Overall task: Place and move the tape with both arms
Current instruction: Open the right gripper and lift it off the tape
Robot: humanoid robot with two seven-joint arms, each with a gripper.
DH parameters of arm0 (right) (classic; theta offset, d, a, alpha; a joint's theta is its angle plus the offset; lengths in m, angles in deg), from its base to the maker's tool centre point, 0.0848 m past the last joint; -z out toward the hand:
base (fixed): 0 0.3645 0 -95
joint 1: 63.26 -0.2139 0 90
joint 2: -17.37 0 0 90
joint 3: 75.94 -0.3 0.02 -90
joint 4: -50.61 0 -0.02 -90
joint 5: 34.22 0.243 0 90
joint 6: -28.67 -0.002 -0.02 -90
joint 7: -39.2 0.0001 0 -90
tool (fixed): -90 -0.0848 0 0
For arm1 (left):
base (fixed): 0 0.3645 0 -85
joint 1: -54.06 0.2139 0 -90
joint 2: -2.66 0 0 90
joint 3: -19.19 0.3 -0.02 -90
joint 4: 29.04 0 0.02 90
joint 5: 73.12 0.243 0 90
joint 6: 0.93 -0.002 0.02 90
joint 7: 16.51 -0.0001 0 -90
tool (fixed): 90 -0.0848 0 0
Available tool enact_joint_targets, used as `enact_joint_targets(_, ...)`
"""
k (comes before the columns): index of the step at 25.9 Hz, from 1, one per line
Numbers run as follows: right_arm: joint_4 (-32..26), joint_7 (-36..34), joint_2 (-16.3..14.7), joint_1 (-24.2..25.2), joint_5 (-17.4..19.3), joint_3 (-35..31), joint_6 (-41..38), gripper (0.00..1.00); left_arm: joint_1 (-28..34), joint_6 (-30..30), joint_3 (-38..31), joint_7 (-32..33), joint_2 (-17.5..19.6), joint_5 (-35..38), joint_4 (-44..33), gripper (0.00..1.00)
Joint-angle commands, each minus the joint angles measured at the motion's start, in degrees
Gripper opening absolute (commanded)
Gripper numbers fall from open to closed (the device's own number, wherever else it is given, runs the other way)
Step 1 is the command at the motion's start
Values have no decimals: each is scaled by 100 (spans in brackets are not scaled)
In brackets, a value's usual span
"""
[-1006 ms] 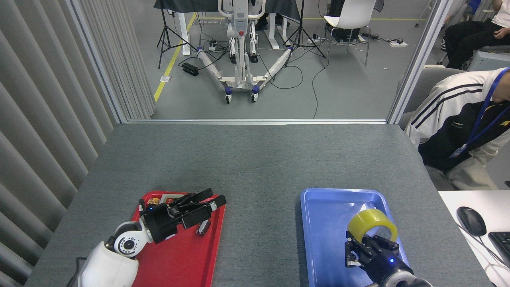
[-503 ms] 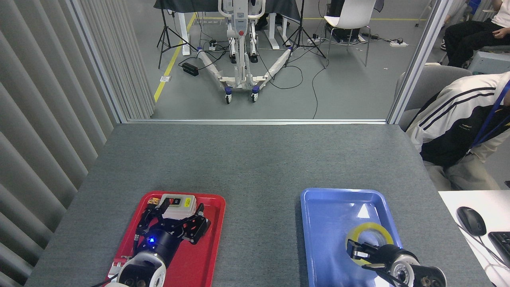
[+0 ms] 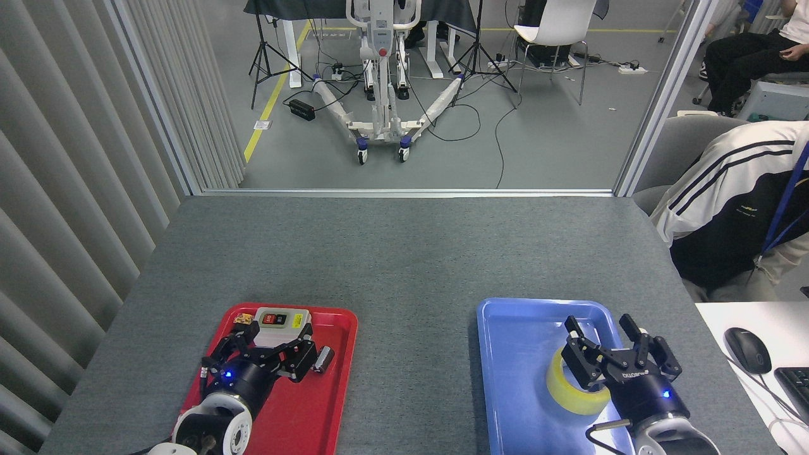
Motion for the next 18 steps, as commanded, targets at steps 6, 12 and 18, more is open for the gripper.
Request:
enact_joint_targets(6, 51, -958, 488, 474, -978, -11, 460, 100, 149, 177, -3, -1441, 45, 20, -3, 100)
enact_joint_targets(12, 68, -958, 497, 492, -978, -29, 539, 100, 149, 546, -108, -1361, 37, -24, 14, 100)
enact_joint_targets(18, 77, -958, 497, 483, -978, -37, 609, 100, 131, 555, -152, -1361, 28, -50, -3, 100)
